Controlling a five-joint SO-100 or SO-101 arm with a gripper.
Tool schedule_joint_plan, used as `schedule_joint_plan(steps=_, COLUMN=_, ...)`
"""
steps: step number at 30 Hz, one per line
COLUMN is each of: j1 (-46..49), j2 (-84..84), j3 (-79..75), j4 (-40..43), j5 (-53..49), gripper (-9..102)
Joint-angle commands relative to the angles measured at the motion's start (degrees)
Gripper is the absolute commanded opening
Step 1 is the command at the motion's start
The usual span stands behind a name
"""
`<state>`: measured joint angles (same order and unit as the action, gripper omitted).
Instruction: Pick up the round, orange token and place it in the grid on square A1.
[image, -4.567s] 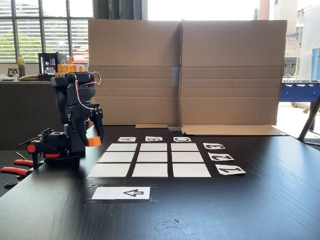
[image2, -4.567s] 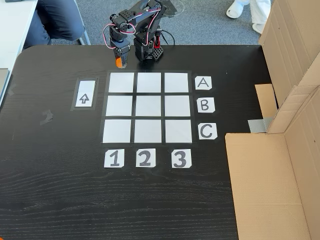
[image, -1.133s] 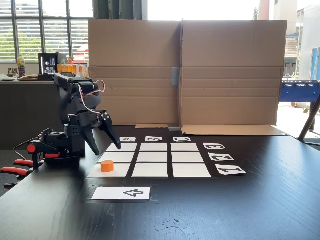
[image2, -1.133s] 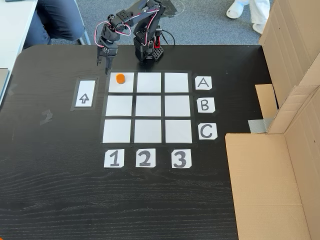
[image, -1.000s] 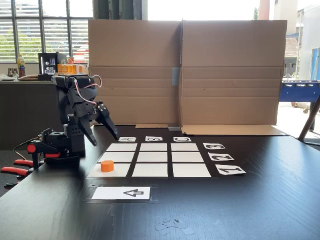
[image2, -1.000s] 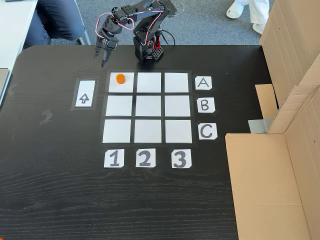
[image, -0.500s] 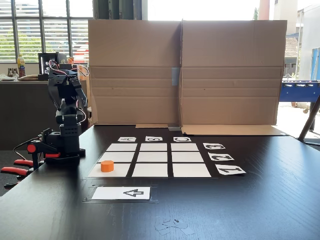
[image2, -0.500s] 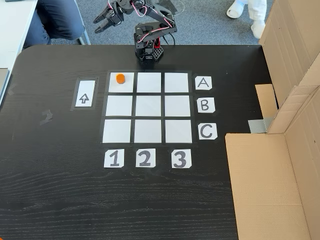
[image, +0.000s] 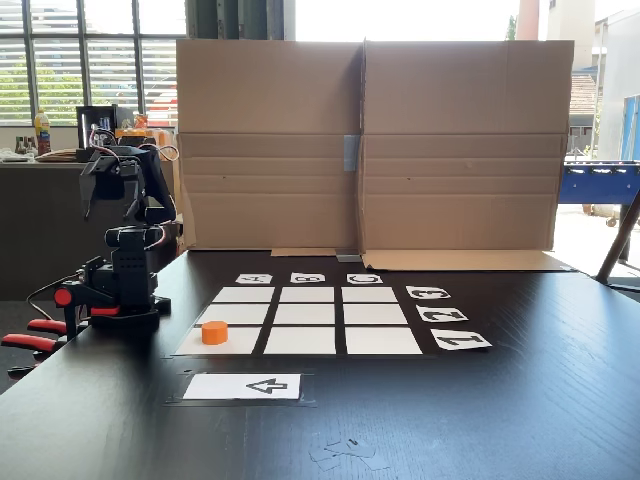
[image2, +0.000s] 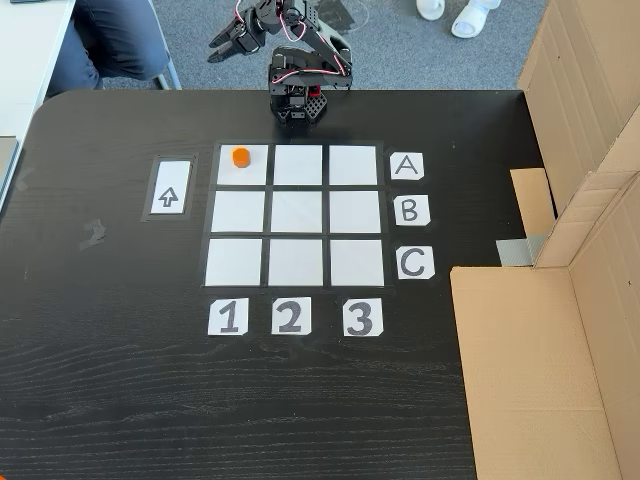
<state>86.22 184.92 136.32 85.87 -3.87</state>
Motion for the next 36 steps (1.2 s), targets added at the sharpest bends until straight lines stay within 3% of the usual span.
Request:
schedule_joint_plan(steps=1, j1=1.7, j2=1.8, j3=2.5, j4=-0.1, j5=0.1, gripper=15)
schedule_joint_plan(steps=8, j1=3.3, j2=4.9, j3=12.0, j4=-2.0, j5=0.0, gripper=14)
schedule_joint_plan(steps=22, j1=6.9, j2=5.4, j3=29.2, j4=-17.1, j5=0.0, gripper=10)
schedule_joint_plan(steps=36, j1=7.2, j2=5.5, j3=34.5, j4=-18.4, j5=0.0, gripper=6)
